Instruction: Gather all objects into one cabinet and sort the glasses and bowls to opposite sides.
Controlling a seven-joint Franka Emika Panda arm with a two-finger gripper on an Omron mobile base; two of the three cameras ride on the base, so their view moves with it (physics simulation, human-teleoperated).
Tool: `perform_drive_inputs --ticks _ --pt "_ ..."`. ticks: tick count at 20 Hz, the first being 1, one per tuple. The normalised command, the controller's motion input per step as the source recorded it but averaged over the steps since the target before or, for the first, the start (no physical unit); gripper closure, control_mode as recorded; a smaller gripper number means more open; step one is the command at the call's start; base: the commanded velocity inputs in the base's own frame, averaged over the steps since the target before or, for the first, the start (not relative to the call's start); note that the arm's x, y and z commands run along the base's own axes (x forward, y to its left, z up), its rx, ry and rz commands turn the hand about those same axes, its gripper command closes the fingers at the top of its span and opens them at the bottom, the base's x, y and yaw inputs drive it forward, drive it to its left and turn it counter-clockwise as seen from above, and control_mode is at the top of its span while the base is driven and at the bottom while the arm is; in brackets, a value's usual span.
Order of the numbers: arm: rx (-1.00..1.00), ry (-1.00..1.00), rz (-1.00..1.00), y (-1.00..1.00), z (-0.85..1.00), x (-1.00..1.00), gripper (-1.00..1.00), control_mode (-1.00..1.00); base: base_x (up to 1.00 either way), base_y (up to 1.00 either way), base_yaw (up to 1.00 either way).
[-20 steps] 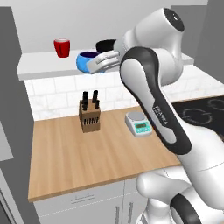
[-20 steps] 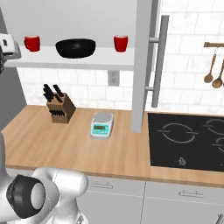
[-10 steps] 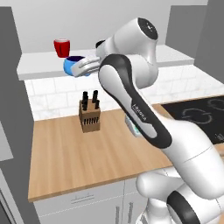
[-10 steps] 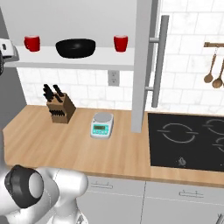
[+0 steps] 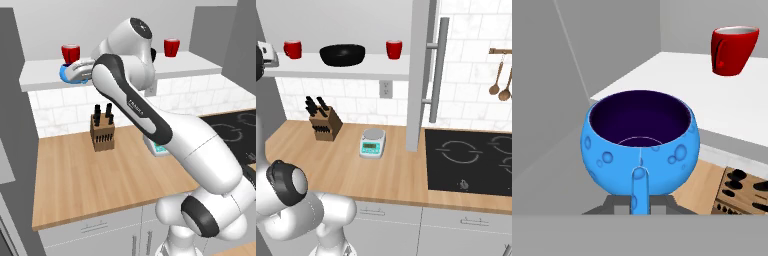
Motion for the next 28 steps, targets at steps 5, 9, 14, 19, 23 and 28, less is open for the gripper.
perform_drive_inputs --ticks 5,9,14,19,23,28 --pt "0.00 0.00 0.00 0.08 0.00 0.52 1.00 -1.00 0.00 0.00 0.00" --pt "-0.01 0.00 0.00 0.17 -0.12 0.39 1.00 -1.00 0.00 0.00 0.00" --pt "0.00 0.00 -0.02 0.06 -0.07 0.48 1.00 -1.00 0.00 0.00 0.00" --pt "0.00 0.00 -0.04 0.14 -0.15 0.33 1.00 -1.00 0.00 0.00 0.00" --pt "0.00 0.00 -0.04 0.32 -0.07 0.28 1.00 -1.00 0.00 0.00 0.00" --pt "0.00 0.00 -0.03 0.30 -0.06 0.40 1.00 -1.00 0.00 0.00 0.00"
